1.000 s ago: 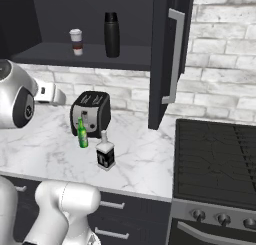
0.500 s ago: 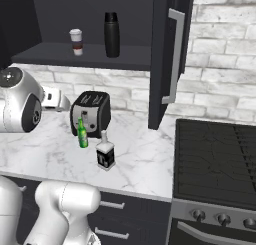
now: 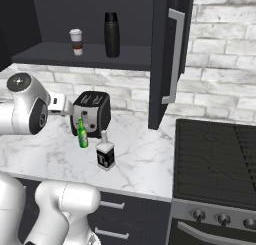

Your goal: Sort all alcoholic drinks to one cabinet, and non-alcoholic drinks to the other.

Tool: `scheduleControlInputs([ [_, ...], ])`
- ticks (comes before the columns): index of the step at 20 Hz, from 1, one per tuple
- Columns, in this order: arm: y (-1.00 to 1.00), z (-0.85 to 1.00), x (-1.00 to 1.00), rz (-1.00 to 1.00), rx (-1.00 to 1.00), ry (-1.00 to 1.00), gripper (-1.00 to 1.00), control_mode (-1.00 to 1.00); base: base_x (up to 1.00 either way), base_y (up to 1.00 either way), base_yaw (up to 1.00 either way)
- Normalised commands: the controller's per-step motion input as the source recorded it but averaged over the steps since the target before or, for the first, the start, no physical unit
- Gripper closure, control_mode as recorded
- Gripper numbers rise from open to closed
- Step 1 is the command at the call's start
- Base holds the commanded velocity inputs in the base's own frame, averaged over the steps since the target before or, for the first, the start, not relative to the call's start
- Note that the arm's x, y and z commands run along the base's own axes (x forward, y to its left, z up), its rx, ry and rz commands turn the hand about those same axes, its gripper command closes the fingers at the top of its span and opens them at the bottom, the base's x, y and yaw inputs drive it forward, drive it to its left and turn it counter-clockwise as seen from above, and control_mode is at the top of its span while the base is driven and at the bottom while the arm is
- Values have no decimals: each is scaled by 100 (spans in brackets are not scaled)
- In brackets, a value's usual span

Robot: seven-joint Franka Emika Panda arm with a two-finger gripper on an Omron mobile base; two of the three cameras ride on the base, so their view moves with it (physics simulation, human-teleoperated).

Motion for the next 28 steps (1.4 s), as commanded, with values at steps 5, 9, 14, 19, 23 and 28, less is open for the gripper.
scheduleControlInputs([
  [5,0,-21,14,0,-1,1,-100,-100,0,0,0],
  [9,-1,-21,15,0,-1,0,-100,-100,0,0,0],
  [14,-1,-22,19,0,-3,0,-100,-100,0,0,0],
  [19,-3,-19,20,0,-2,0,-100,-100,0,0,0],
  [23,-3,-18,18,0,-2,0,-100,-100,0,0,0],
  [28,-3,-17,17,0,-2,0,-100,-100,0,0,0],
])
